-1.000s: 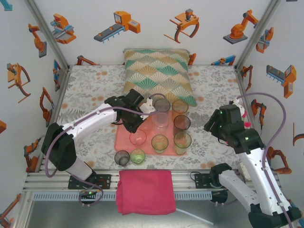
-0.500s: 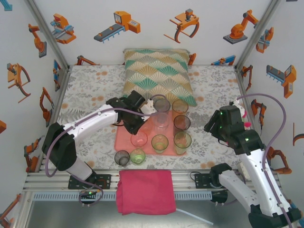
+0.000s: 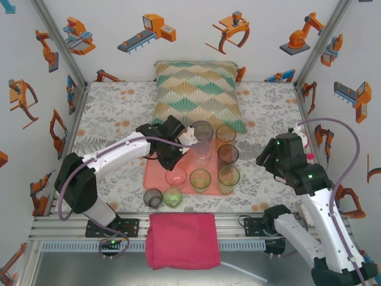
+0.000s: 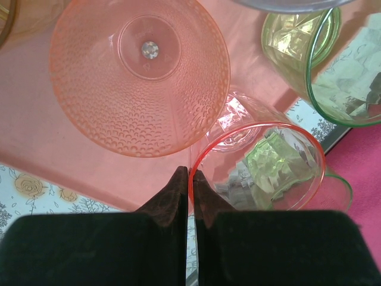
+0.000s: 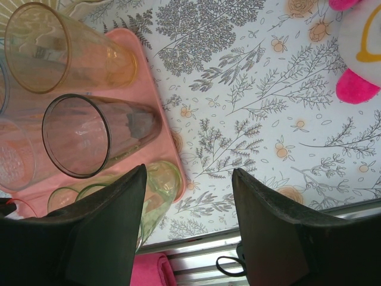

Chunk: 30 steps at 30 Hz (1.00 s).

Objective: Place the glasses into the tray

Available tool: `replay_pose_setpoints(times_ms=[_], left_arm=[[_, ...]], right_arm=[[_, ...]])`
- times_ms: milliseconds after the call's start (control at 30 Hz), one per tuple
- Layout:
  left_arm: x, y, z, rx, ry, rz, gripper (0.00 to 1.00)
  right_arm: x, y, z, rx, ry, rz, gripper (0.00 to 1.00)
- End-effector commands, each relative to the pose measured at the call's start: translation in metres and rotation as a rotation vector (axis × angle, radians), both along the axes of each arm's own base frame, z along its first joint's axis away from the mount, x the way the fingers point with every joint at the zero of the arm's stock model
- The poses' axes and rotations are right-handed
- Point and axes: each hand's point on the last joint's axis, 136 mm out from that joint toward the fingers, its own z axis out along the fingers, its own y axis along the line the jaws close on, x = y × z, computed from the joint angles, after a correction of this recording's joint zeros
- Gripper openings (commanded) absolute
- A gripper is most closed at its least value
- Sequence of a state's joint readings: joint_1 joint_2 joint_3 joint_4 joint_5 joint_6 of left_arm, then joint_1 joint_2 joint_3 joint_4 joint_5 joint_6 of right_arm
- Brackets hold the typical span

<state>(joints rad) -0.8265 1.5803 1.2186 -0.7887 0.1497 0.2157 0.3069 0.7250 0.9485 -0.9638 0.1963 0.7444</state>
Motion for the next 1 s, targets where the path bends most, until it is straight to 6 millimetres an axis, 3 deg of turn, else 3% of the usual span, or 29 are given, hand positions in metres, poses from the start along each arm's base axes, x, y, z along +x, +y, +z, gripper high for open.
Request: replay_pose_setpoints(times_ms=[0, 633, 967], left_arm=[[-0.0076, -0.0024, -0.0045, -0.004, 0.034, 0.0, 0.12], [-0.0111, -0.004, -0.0092, 0.004, 0.046, -0.011, 0.18], [-0.0154, -0.0026, -0.0115, 0.007, 0.054, -0.02, 0.27]], right_arm=[[-0.0041, -0.0053, -0.0069, -0.005, 0.018, -0.029, 0.56], [-0.0055, -0.0061, -0.0076, -0.004, 0.017, -0.033, 0.56], [-0.0056, -0.0062, -0.0082, -0.004, 0.018, -0.033, 0.56]])
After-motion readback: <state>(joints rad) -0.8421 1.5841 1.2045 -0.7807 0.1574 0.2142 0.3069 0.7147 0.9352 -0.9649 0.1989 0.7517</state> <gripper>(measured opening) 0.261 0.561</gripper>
